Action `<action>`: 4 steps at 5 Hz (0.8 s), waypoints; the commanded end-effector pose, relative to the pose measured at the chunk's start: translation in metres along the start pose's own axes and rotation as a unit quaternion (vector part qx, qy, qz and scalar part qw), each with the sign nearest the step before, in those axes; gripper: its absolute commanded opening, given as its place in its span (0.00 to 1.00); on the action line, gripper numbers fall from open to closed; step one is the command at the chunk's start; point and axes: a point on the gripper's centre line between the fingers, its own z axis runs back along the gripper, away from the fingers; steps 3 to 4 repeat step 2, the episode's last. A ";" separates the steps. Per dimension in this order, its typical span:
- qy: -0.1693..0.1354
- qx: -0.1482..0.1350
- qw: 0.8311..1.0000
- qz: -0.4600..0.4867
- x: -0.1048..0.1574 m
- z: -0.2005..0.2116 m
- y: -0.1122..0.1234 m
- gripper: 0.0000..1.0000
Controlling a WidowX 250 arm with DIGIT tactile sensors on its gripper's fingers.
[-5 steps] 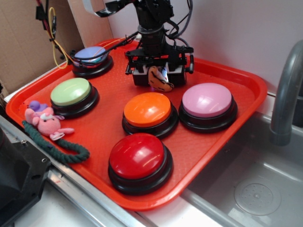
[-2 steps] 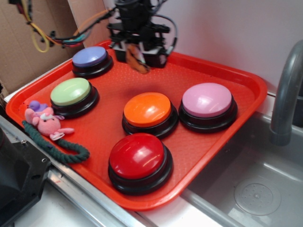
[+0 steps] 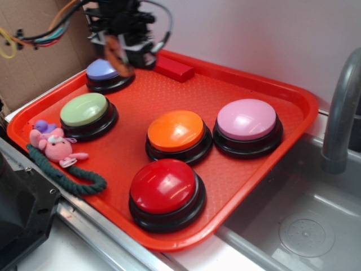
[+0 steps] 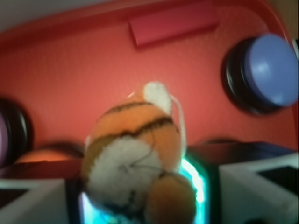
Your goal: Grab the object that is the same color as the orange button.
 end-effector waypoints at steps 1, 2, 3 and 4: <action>-0.011 0.013 1.000 -0.022 -0.029 0.019 0.023 0.00; -0.007 0.024 1.000 0.008 -0.034 0.016 0.030 0.00; -0.007 0.024 1.000 0.008 -0.034 0.016 0.030 0.00; -0.007 0.024 1.000 0.008 -0.034 0.016 0.030 0.00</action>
